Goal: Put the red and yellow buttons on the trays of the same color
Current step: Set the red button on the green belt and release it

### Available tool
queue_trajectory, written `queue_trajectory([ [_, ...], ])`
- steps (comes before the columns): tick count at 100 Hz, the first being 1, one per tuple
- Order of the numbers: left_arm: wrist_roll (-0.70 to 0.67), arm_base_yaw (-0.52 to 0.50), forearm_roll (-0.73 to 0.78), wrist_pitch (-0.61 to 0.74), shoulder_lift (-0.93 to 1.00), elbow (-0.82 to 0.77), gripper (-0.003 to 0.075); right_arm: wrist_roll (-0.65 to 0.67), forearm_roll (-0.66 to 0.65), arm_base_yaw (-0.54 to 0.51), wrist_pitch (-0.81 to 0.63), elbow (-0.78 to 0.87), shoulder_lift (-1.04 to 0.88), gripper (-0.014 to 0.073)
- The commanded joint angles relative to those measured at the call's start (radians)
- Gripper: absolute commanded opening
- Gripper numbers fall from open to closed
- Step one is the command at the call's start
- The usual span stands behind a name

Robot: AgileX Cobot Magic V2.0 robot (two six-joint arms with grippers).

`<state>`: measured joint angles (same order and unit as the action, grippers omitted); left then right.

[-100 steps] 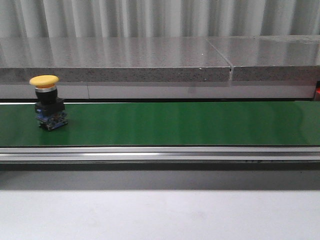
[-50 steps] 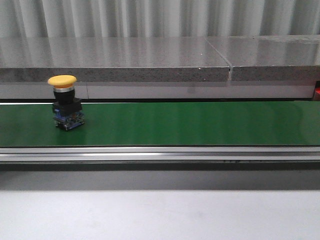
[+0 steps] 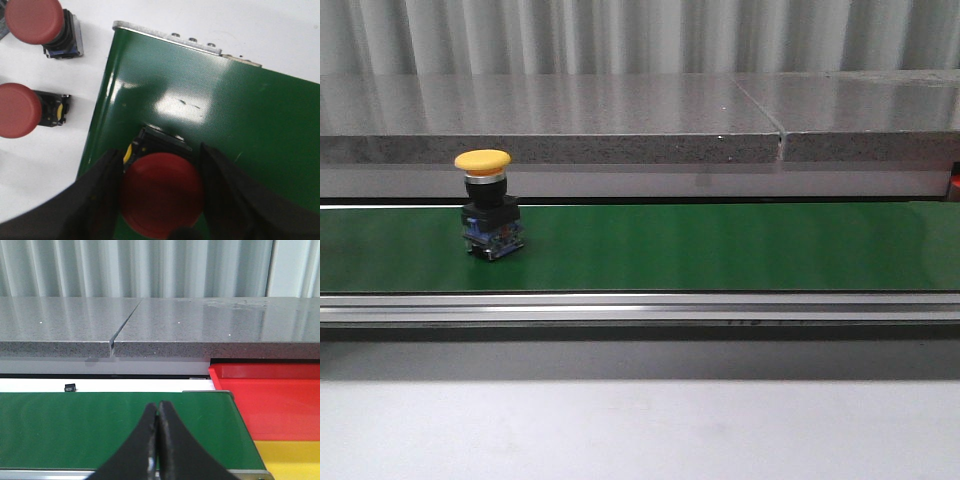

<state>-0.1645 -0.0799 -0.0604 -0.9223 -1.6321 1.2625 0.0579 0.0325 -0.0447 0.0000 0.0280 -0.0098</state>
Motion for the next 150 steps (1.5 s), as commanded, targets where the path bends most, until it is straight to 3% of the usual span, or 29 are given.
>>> queue_trajectory([
  [1,0.001,0.007,0.006,0.018,0.026,0.028,0.0342,-0.01,-0.002,-0.001,-0.082,-0.005,-0.016,-0.0067],
  [15,0.001,0.007,0.006,0.029,0.026,0.028,0.0531,-0.01,-0.002,-0.001,-0.082,-0.005,-0.016,-0.0067],
  [44,0.026,0.042,0.006,0.108,0.131,0.028,0.0529,-0.01,-0.002,-0.001,-0.082,-0.005,-0.016,-0.0067],
  [58,0.057,0.088,0.002,0.124,0.2,0.028,0.044,-0.01,-0.002,-0.001,-0.082,-0.005,-0.016,-0.0067],
  [86,0.107,0.218,-0.017,0.185,0.339,-0.038,-0.0022,-0.01,-0.002,-0.001,-0.082,-0.005,-0.016,-0.0067],
  [106,0.11,0.267,-0.029,0.261,0.437,-0.135,-0.002,-0.01,-0.002,-0.001,-0.082,-0.005,-0.016,-0.0067],
  [133,0.146,0.266,-0.092,0.468,0.623,-0.384,-0.002,-0.01,-0.002,-0.001,-0.082,-0.005,-0.016,-0.0067],
  [150,0.17,0.251,-0.1,0.509,0.74,-0.514,-0.002,-0.01,-0.002,-0.001,-0.082,-0.005,-0.016,-0.0067],
])
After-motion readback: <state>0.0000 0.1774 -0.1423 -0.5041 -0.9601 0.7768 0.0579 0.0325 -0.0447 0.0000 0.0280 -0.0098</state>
